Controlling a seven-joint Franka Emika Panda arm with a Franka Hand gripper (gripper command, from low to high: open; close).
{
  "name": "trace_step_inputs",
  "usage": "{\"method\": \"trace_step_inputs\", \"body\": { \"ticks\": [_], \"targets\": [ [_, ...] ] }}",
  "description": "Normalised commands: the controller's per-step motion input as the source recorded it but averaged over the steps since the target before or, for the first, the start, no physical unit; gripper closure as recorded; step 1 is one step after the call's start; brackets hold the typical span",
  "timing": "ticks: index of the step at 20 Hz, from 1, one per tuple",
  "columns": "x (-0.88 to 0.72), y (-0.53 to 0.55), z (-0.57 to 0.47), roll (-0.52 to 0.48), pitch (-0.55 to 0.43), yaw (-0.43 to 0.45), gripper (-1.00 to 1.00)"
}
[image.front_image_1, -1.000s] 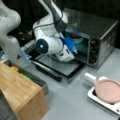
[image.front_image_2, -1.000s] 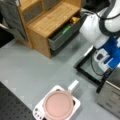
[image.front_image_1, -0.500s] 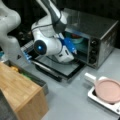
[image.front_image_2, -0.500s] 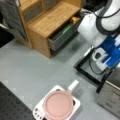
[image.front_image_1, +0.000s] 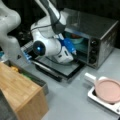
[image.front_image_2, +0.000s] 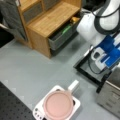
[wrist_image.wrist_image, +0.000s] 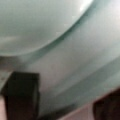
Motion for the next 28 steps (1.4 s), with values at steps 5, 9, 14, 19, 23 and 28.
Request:
{"method": "trace_step_inputs", "body": {
  "ticks": [5, 9, 14, 19, 23, 28],
  "targets": [
    [0.07, -0.03, -0.01, -0.018, -0.013, 0.108, 1.0],
    [0.07, -0.08, 0.0, -0.016, -0.047, 0.147, 1.0],
    [0.06, -0.18, 0.02, -0.023, -0.031, 0.175, 1.0],
    [0.07, -0.27, 0.03, -0.028, -0.029, 0.202, 1.0],
    [0.08, -0.26, 0.05, -0.016, -0.033, 0.217, 1.0],
    [0.09, -0.24, 0.06, -0.008, -0.041, 0.244, 1.0]
  ]
}}
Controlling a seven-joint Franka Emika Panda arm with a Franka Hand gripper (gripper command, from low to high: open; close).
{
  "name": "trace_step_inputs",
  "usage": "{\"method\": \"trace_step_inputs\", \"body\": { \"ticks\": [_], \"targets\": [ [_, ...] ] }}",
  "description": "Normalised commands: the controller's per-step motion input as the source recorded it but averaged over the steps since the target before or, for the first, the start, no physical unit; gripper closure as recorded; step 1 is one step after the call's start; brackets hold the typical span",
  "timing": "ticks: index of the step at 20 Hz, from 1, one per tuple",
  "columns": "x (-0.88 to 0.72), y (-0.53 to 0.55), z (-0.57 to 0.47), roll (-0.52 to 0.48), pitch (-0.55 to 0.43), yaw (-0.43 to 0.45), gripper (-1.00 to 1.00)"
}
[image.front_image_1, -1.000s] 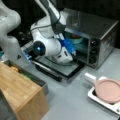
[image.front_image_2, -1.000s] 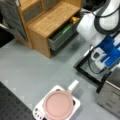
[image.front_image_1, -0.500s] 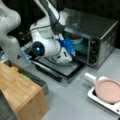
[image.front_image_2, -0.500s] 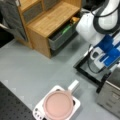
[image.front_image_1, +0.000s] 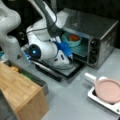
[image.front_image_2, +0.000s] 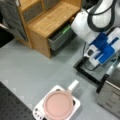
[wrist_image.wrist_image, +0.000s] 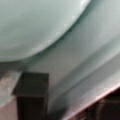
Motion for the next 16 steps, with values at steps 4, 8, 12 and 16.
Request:
{"method": "trace_step_inputs", "body": {
  "ticks": [4, 8, 12, 16],
  "targets": [
    [0.1, -0.23, 0.06, 0.001, -0.038, 0.259, 1.0],
    [0.1, -0.25, 0.07, 0.021, -0.022, 0.276, 1.0],
    [0.1, -0.28, 0.06, 0.019, -0.016, 0.286, 1.0],
    [0.11, -0.27, 0.05, 0.027, -0.006, 0.307, 1.0]
  ]
}}
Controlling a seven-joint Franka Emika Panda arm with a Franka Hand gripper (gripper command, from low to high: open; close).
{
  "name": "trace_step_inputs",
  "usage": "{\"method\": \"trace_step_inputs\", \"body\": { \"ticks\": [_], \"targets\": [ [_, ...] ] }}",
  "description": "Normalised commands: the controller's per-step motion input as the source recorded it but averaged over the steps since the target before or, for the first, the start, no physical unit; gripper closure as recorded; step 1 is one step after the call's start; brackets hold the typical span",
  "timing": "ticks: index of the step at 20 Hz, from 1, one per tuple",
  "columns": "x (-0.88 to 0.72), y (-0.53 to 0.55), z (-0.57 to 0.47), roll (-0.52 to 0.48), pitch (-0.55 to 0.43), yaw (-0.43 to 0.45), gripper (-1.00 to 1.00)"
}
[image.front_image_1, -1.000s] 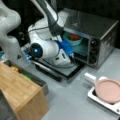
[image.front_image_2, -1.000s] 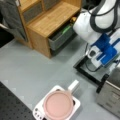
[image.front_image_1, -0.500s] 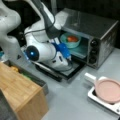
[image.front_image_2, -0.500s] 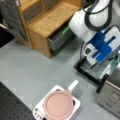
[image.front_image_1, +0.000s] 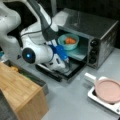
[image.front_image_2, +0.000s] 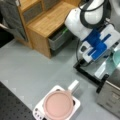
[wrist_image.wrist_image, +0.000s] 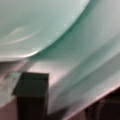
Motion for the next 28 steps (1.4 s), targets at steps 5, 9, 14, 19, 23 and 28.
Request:
{"method": "trace_step_inputs", "body": {
  "ticks": [5, 9, 14, 19, 23, 28],
  "targets": [
    [0.12, -0.2, 0.05, 0.04, -0.003, 0.314, 1.0],
    [0.15, -0.12, 0.02, 0.022, -0.004, 0.307, -1.0],
    [0.18, -0.09, 0.02, 0.001, 0.006, 0.301, -1.0],
    [0.19, -0.09, 0.03, -0.001, 0.035, 0.287, -1.0],
    [0.17, -0.11, 0.04, -0.023, 0.073, 0.24, -1.0],
    [0.13, -0.11, 0.07, -0.109, 0.084, 0.169, -1.0]
  ]
}}
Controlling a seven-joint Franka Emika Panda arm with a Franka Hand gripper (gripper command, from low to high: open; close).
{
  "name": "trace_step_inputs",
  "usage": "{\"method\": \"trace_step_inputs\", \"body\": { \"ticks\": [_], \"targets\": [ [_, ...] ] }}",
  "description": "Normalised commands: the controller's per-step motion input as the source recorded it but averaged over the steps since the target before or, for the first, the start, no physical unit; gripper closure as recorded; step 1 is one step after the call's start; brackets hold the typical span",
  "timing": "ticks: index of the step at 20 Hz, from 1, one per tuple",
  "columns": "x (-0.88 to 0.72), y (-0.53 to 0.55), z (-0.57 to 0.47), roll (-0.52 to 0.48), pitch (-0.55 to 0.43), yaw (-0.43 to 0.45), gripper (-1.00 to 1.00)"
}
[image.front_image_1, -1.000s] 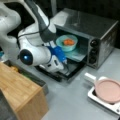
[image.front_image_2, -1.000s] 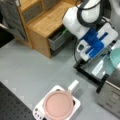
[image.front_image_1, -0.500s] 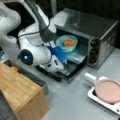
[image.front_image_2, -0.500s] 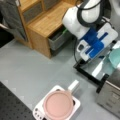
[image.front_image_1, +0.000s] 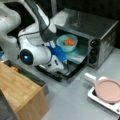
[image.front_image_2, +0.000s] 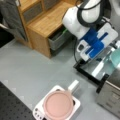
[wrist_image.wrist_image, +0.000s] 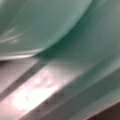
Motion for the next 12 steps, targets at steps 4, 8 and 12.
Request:
{"method": "trace_step_inputs", "body": {
  "ticks": [4, 8, 12],
  "targets": [
    [0.09, -0.11, 0.13, -0.155, 0.098, 0.148, -1.0],
    [0.07, -0.08, 0.24, -0.168, 0.112, 0.137, -1.0],
    [0.04, -0.05, 0.33, -0.227, 0.129, 0.092, -1.0]
  ]
}}
